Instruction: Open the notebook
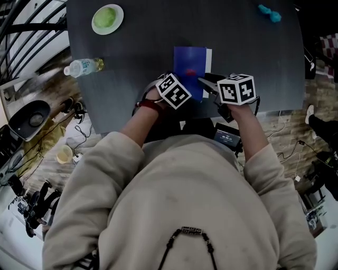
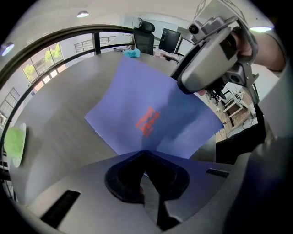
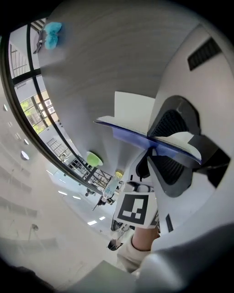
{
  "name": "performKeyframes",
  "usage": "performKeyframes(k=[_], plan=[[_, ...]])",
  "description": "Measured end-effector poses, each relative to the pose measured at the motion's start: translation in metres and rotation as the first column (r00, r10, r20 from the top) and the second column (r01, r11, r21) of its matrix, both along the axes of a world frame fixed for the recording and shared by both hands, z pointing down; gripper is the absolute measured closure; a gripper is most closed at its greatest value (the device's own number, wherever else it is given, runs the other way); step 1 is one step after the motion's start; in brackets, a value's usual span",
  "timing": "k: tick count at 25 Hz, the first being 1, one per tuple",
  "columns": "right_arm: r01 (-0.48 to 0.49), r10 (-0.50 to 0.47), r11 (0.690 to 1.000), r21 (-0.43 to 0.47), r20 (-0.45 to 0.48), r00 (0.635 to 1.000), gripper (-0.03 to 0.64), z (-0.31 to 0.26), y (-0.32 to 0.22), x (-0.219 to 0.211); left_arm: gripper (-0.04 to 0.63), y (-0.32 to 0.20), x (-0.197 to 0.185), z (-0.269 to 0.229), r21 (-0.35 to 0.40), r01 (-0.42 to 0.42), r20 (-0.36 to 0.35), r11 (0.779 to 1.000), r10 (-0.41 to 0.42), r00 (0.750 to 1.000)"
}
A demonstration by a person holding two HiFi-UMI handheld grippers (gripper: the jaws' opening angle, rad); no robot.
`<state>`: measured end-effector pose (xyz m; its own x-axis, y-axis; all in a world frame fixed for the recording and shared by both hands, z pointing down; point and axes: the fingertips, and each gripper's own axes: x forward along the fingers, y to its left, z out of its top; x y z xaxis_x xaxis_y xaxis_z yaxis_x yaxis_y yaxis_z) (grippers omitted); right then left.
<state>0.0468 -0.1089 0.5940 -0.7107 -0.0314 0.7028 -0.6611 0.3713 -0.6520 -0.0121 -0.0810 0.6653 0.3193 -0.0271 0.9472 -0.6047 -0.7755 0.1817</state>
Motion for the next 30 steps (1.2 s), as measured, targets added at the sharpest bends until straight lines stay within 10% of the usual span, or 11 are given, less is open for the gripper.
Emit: performKeyframes(k=[6,9,15,30], plan=[[0.032,-0.034,0.999,0.022,0.088,0.996,0.483,-0.022,0.005,-0.03,0.594,0.001,-0.002,-0.002,-0.028,0.097,-0.117,0.995,-0.1,0.988],[0.049,-0.053,0.998,0.031,0.145,0.988,0.483,-0.033,0.004,-0.044,0.595,-0.002,-0.008,-0.006,-0.093,0.22,-0.264,0.971,-0.237,0.935],[0.056,-0.057,0.998,0.013,0.286,0.956,0.5,-0.054,-0.001,-0.067,0.595,-0.005,-0.003,-0.042,-0.042,0.262,-0.429,0.964,-0.254,0.867],[0.161,-0.134,0.986,-0.032,0.414,0.901,0.518,-0.064,-0.003,-0.119,0.595,-0.018,-0.046,-0.08,-0.071,0.502,-0.532,0.862,-0.458,0.712]])
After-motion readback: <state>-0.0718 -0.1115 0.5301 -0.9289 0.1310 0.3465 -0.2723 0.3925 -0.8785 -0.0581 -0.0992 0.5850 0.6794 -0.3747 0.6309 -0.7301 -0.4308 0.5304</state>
